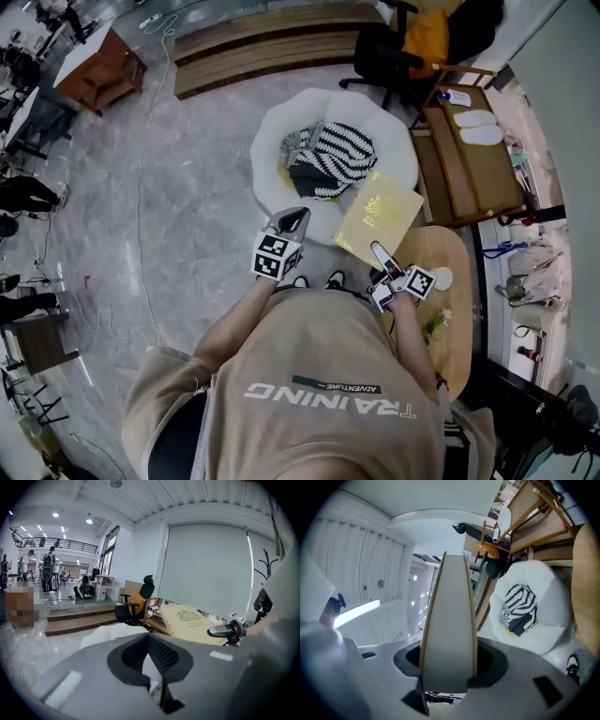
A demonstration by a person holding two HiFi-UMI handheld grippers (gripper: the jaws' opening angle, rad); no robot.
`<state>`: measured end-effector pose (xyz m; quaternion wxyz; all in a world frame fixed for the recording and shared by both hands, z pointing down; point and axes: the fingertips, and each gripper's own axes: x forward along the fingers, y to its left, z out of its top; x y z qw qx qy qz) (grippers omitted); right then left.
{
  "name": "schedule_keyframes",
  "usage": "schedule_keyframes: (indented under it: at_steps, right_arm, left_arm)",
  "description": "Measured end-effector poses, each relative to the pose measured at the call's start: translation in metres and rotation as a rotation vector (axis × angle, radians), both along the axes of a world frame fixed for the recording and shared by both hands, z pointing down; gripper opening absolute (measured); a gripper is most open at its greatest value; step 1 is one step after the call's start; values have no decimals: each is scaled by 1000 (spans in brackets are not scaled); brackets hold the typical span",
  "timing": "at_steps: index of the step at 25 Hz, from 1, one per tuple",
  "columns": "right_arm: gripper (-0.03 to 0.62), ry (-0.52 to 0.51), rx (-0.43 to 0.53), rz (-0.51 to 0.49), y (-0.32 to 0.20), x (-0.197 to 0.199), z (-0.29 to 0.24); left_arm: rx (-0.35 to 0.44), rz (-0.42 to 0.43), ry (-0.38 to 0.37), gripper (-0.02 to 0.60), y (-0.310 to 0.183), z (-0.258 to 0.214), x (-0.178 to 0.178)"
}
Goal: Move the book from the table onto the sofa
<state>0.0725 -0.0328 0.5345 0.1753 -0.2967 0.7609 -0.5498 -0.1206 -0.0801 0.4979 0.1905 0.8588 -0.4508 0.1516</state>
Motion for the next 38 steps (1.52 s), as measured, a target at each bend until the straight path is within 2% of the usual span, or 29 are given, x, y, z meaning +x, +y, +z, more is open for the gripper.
schedule_keyframes:
  at_steps: [9,17,20,23,30,36,38]
  right_arm:
    - [219,26,-26,-115,-16,29,31]
    - [219,-47,-65,-182,-34,12,32]
    - [219,-19,-47,-227,-41,3,26]
    - [219,7,-65,-221,-51,0,36]
    - [219,47,-196,-140,-83,-5,61]
    - [219,102,-221,-115,-132,-28,66]
    - [219,122,-192,-124,-149,-44,62]
  left_arm:
    - [-40,-60,-29,-2,-6,13,30]
    - [-44,-79,-36,-2,-28,15,40]
    - [-44,-82,-27,-2,-42,15,37]
    - [-58,-76,-24,-2,-55,21,30]
    - [-108,-46,16,-2,-105,43,12]
    - [-86,-18,33,-2,-163,43,-19]
    - [-85,-19,35,-2,-180,44,-35]
